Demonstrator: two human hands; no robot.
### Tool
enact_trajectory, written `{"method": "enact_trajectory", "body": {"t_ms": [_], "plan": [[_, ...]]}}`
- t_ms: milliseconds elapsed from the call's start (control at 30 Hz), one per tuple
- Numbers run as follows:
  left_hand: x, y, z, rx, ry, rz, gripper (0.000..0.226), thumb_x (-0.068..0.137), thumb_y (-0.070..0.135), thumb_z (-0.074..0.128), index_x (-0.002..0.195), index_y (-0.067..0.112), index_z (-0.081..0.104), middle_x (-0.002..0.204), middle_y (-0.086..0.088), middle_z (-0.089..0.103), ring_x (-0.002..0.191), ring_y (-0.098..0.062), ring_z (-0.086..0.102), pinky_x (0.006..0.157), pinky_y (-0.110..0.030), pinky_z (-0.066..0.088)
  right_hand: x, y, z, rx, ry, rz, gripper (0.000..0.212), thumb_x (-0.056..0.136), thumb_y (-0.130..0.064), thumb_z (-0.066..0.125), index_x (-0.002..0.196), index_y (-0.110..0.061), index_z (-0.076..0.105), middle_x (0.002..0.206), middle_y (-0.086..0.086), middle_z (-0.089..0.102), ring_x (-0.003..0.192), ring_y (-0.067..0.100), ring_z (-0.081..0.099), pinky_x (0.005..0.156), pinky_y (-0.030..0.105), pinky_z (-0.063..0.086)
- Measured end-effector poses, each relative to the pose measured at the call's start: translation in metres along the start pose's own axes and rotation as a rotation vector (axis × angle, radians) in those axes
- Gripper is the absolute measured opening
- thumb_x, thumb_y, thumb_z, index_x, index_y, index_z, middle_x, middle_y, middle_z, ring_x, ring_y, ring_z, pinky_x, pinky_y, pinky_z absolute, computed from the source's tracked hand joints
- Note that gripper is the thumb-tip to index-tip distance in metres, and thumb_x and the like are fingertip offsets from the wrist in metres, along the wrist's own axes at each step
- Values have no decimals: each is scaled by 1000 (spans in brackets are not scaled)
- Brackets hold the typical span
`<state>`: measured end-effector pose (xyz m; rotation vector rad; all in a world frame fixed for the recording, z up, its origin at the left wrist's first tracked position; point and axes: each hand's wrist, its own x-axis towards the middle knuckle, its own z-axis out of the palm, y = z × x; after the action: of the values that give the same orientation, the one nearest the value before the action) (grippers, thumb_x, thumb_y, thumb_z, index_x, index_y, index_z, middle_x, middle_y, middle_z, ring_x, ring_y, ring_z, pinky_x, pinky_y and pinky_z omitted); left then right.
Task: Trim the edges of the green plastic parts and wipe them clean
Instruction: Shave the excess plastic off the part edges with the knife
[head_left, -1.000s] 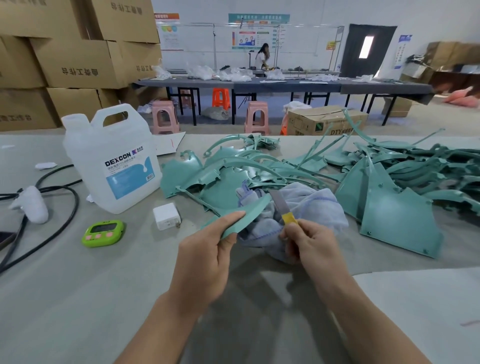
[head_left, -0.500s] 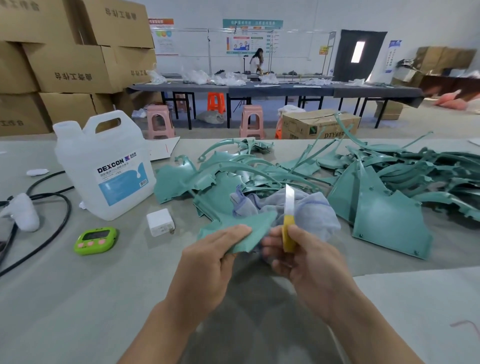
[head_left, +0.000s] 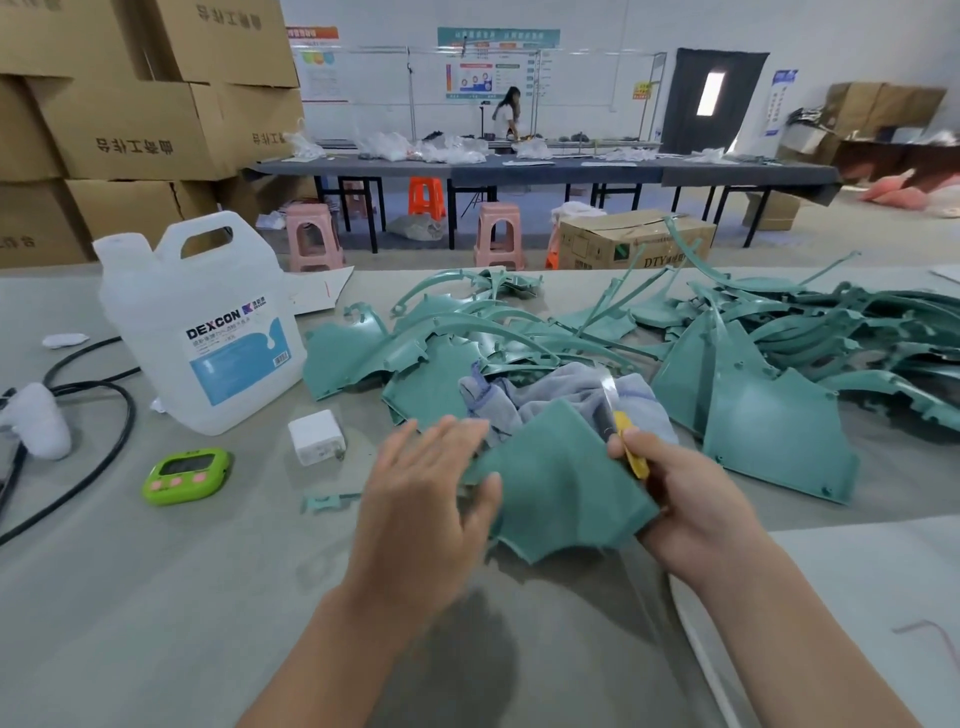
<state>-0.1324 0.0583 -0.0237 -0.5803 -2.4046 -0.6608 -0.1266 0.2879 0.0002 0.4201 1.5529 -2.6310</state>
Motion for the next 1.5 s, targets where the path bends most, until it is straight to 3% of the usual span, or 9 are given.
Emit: {"method": "enact_trajectory", "body": {"t_ms": [233,400,533,633,900,1100,1200,1333,1500], "plan": [[-2,-10,6,-180,-191,-199,77,88,54,64,155,43,26,156,21,37,140,0,35,114,-23,28,-8,-5,-1,-66,-234,-132,26,85,-29,62,64,-13,66,71,11,52,66,24,50,61,31,43],[5,1,10,-331,-174,-222,48,80,60,56,126,46,51,131,30,57,119,7,53,99,-22,44,-15,-1,3,-71,-394,-78,27,79,-34,68,62,-14,63,66,10,57,56,20,56,50,25,47],[8,-10,7,-364,-185,-313,24,89,51,60,85,29,50,70,12,59,64,-9,55,58,-20,47,-3,7,9,-23,-164,-73,22,85,-29,70,68,-16,70,73,6,61,65,18,57,61,30,46],[11,-25,8,-472,-310,-536,20,97,32,64,82,22,56,77,4,67,77,-21,65,67,-36,56,10,12,10,-71,73,-196,38,99,-17,60,65,-14,77,71,4,67,63,13,61,60,25,49],[18,-39,6,-865,-196,-993,26,102,22,57,99,-3,64,99,-22,74,80,-25,65,61,-29,51,5,36,10,-869,206,-934,19,98,-20,64,85,-24,78,79,-17,72,69,6,63,61,16,45],[19,-36,-1,-1019,-179,-1068,19,103,21,56,94,9,68,90,-13,76,74,-25,65,52,-26,50,3,46,12,-1007,156,-904,32,94,-19,70,116,-40,62,98,-17,71,78,7,65,68,16,48],[18,-38,-1,-1012,-168,-1062,20,103,21,55,95,9,69,88,-10,76,73,-23,65,50,-25,49,4,43,7,-1052,142,-904,25,90,-16,74,109,-33,74,100,-18,73,85,4,66,74,7,45],[20,-43,-3,-1065,-110,-1083,21,103,21,55,91,10,68,68,-4,73,52,-17,57,42,-21,44,0,46,5,-1189,112,-894,20,89,-26,74,107,-35,71,89,-10,75,80,10,66,72,30,54],[19,-44,-2,-1068,-125,-1075,20,103,21,55,95,8,68,68,-5,72,50,-17,55,41,-22,45,-3,47,13,-1138,83,-904,26,89,-33,68,113,-41,67,89,-11,75,82,7,66,74,26,52]]}}
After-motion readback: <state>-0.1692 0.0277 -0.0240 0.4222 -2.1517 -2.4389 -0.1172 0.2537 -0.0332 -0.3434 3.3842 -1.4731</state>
